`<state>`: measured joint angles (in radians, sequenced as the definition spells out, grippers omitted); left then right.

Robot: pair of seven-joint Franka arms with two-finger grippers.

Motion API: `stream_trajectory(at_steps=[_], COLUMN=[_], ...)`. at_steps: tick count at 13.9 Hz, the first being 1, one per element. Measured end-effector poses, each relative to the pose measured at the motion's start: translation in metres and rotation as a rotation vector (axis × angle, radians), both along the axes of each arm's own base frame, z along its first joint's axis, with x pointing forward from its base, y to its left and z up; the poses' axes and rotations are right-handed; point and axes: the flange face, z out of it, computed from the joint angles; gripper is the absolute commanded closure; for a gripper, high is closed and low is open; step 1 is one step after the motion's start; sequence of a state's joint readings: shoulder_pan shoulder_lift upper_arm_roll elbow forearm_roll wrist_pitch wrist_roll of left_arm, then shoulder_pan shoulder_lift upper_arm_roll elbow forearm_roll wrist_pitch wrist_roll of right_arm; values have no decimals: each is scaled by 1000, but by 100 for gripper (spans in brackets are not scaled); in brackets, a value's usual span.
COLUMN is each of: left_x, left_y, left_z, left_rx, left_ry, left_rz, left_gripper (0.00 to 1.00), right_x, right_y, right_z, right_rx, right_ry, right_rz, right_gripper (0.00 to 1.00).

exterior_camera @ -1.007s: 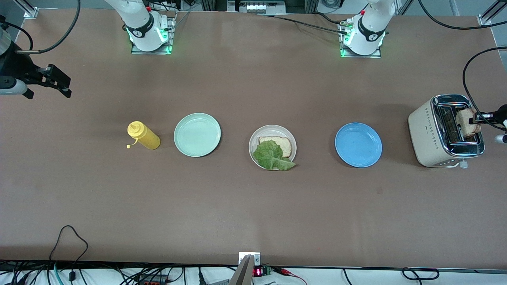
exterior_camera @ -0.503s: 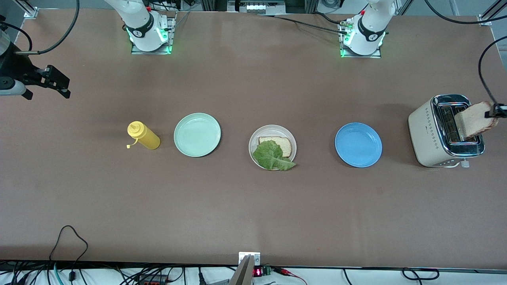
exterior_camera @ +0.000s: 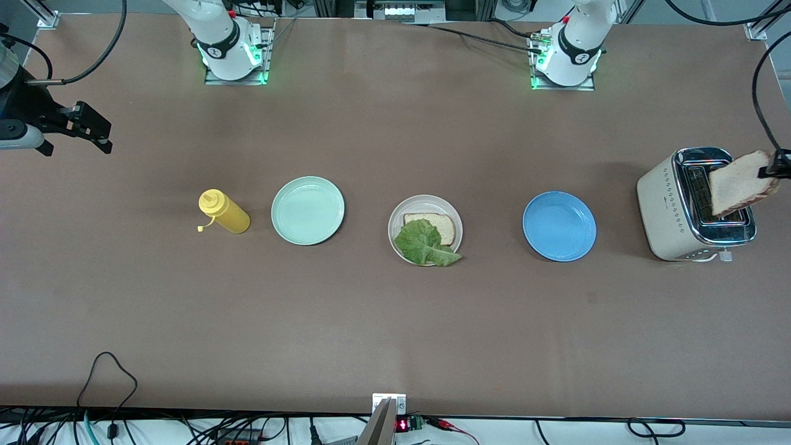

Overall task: Make sandwich in beige plate with both arms
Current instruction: 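Lift the bread slice out and carry it over the beige plate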

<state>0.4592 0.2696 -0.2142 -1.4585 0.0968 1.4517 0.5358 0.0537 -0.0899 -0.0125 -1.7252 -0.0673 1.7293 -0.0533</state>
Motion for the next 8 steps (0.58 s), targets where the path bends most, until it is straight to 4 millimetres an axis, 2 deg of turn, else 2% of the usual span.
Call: stream_trajectory(at_steps=[4,8], left_x=[18,20], left_y=[-101,-181], left_z=[9,14], left_rx=[-39,-69], left_ry=[-18,-24], left_rz=[-164,-281], left_gripper=[99,99], right_x=[0,1], right_y=[1,0], right_z=[0,0], right_rx=[0,0], right_ry=[0,-2], right_rz=[0,-1], right_gripper=[0,0])
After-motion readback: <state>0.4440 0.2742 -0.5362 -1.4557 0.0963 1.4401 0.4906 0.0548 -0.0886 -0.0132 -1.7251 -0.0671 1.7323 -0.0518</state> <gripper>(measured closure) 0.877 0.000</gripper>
